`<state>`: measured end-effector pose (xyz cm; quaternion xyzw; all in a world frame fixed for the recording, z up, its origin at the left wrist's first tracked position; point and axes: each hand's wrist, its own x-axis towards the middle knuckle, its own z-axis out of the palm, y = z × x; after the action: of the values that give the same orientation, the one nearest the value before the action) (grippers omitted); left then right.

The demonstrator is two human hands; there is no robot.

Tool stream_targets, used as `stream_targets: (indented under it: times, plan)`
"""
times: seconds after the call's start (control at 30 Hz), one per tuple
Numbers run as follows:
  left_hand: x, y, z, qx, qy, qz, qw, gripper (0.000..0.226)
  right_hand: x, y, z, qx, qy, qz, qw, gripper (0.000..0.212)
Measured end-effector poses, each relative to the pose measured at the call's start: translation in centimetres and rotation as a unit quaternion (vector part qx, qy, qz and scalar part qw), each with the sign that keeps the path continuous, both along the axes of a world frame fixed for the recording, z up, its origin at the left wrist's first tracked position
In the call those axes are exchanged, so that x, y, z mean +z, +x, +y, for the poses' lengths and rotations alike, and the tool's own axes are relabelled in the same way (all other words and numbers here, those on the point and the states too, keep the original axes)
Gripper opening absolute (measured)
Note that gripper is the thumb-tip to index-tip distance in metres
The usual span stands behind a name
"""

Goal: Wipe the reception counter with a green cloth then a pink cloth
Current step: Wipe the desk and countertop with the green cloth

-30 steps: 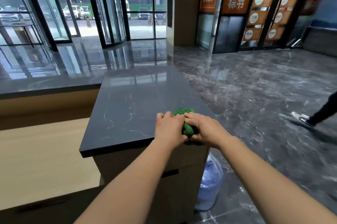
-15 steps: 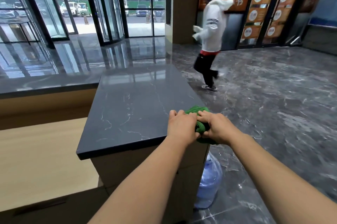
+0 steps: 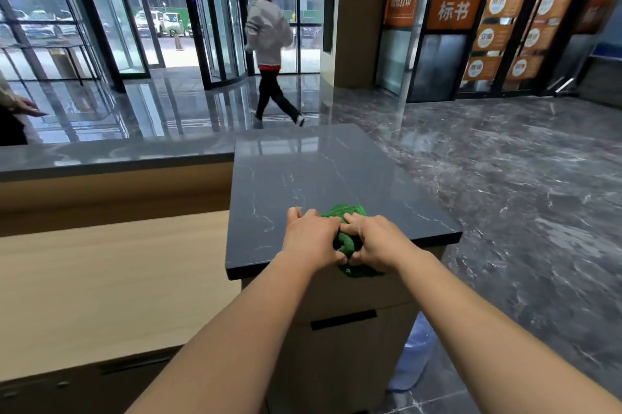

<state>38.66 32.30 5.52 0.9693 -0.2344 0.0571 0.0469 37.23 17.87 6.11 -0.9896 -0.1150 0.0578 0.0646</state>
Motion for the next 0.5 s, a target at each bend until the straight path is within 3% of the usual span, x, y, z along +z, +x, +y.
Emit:
stream_targets:
  times: [0.33,0.5]
  plan:
    - [0.8,-0.7,11.2,-0.007,0.018,-0.012,1.0,0.05,0.0,-0.2,10.8,0.005,0.006,0.009,1.0,0.082]
    - [0.4,-0.8,15.9,-0.008,-0.014,0.007,1.0,0.056,0.1,-0.4,15.2,0.005,0.005,0.003,1.0,0.083]
